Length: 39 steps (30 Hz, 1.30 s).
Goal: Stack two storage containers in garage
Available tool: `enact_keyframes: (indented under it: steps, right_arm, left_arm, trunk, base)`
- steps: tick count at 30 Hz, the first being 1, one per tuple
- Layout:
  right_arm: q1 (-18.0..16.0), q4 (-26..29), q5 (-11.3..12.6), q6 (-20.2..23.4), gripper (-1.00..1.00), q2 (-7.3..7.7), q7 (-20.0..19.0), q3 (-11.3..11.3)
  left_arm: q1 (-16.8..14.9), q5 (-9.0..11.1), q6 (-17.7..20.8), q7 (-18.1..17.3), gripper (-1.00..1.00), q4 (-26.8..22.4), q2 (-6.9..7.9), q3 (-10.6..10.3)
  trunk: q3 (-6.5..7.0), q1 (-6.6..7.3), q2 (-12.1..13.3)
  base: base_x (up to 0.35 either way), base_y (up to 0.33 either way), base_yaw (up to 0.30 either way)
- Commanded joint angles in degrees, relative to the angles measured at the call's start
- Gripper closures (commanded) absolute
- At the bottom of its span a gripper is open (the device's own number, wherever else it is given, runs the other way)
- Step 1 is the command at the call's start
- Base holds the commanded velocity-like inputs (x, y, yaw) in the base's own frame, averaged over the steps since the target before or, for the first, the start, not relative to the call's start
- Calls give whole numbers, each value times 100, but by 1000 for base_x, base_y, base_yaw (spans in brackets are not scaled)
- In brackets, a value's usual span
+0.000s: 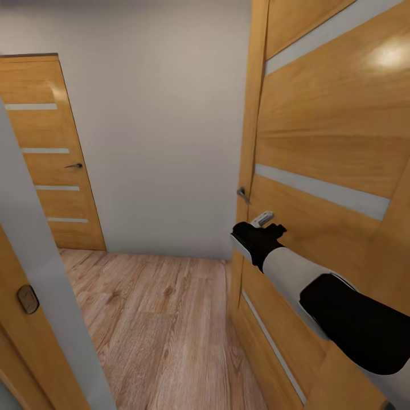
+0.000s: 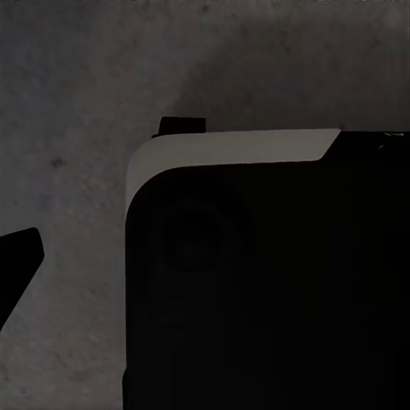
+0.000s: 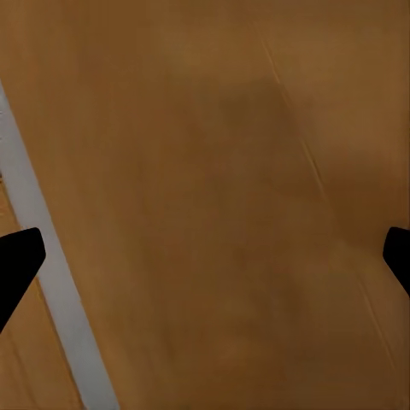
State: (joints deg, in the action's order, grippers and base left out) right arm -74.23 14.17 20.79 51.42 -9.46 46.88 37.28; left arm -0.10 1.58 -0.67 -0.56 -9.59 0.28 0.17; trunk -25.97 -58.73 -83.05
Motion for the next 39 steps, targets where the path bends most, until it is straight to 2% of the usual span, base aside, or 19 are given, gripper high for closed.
enact_keyframes:
  steps: [1,9,19,30,35,39]
  right_arm:
    - [-4,-78,31,73,-100,25,48,6]
    - [-25,-81,31,75,-100,39,46,7]
    - [-408,-500,54,170,-100,41,47,7]
    - [-452,-556,53,402,-100,57,49,5]
    - [-498,-561,48,420,-100,224,56,4]
    - [-546,-564,46,421,-100,439,81,3]
  left_arm:
    - [1,17,-5,-6,-100,-6,2,2]
    - [1,17,-5,-6,-100,0,1,1]
    - [1,17,-7,-6,-100,0,-1,6]
    - [1,17,-8,-6,-100,1,-1,9]
    - [1,17,-9,-6,-100,7,1,9]
    - [1,17,-9,-6,-100,9,5,9]
  trunk:
    - [-6,0,-3]
    - [-6,0,-3]
    - [-6,0,-3]
    - [-6,0,-3]
    - [-6,0,-3]
    - [-6,0,-3]
  base:
    - [0,0,0]
    - [0,0,0]
    - [0,0,0]
    - [0,0,0]
    - [0,0,0]
    - [0,0,0]
